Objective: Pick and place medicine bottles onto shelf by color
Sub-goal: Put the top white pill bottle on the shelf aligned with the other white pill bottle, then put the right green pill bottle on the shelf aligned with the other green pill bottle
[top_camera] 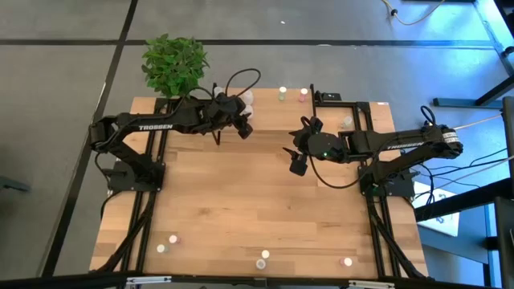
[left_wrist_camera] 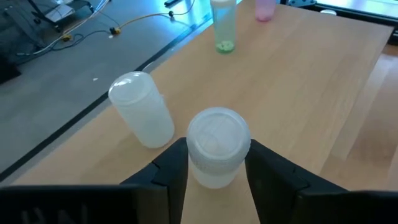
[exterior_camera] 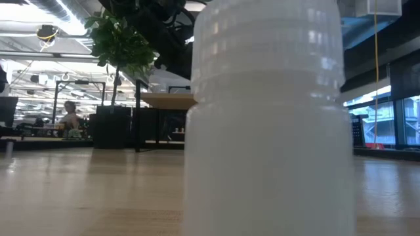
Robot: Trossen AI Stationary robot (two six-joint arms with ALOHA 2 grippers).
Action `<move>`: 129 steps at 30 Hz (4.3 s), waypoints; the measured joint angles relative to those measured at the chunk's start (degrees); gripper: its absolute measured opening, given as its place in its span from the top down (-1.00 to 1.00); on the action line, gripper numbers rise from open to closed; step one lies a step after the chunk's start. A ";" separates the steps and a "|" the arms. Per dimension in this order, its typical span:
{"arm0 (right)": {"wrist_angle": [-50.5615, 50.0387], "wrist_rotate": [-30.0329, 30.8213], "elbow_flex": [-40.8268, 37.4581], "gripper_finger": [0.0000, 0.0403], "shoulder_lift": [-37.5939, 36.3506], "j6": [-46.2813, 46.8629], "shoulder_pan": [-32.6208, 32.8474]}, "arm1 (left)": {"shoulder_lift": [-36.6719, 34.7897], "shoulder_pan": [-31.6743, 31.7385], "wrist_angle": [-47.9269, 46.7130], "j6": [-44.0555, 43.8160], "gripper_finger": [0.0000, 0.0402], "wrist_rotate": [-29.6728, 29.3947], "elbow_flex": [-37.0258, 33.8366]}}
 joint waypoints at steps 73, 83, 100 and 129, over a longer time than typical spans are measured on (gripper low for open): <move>0.62 -0.03 0.02 -0.30 -0.02 0.00 -0.01 | -0.79 -1.12 -10.01 12.50 -0.20 5.96 -0.06; 0.92 0.03 0.01 -0.30 -0.04 0.00 0.01 | 0.39 0.05 -7.49 13.88 -0.20 7.72 -0.01; 0.96 -0.01 0.02 -0.30 -0.03 0.00 -0.01 | -6.52 -13.80 -17.25 6.29 -0.20 1.49 0.00; 2.33 -3.80 0.02 -0.30 -0.02 3.98 0.01 | -11.08 -40.92 -31.34 -12.14 -0.20 -17.23 0.00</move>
